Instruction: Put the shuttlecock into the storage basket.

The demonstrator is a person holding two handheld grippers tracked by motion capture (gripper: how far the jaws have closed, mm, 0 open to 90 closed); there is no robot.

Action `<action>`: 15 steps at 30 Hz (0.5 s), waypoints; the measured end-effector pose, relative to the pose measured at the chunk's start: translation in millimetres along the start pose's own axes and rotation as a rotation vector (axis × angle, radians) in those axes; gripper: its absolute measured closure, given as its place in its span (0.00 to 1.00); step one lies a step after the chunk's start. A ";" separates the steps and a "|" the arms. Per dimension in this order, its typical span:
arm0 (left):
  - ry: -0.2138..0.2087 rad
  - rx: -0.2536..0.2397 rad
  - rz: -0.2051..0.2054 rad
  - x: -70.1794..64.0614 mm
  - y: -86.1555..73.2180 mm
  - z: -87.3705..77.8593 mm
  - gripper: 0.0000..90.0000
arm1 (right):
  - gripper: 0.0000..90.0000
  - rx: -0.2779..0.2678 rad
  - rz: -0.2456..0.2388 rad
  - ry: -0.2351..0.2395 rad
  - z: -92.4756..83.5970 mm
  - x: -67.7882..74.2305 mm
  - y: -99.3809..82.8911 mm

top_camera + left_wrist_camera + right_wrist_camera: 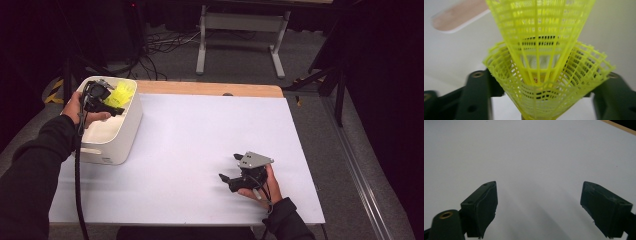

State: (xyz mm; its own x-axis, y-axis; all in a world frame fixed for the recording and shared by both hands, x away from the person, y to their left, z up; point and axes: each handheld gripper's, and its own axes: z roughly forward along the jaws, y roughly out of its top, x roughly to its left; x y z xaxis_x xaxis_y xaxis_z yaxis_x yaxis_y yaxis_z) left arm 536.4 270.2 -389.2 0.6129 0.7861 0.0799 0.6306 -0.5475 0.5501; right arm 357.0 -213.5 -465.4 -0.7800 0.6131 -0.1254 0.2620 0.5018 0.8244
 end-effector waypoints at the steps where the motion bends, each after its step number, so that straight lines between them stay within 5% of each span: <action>1: 0.011 0.007 -0.002 -1.5 0.6 2.0 0.36 | 0.17 0.001 0.000 0.000 -0.1 -0.2 -0.1; 3: 0.011 0.015 -0.014 -2.3 1.2 2.6 0.23 | 0.17 0.004 0.001 0.002 0.0 -0.5 -0.3; 7: 0.039 0.007 -0.026 -2.0 0.6 0.7 0.14 | 0.17 0.008 -0.004 0.001 0.4 -1.4 -0.7; 12: 0.017 -0.026 -0.023 -1.9 -0.1 -2.9 0.10 | 0.17 0.002 -0.013 -0.002 -0.7 -0.7 0.2; 15: 0.012 -0.087 -0.012 -2.4 -0.4 -10.2 0.10 | 0.17 0.000 -0.015 -0.005 -1.7 -0.4 1.0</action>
State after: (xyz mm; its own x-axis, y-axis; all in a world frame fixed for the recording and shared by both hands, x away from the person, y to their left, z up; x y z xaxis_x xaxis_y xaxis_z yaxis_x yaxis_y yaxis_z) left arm 529.8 271.5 -381.2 0.5998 0.7959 0.0823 0.5936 -0.5116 0.6212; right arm 356.6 -214.3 -463.6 -0.7809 0.6086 -0.1404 0.2502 0.5108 0.8225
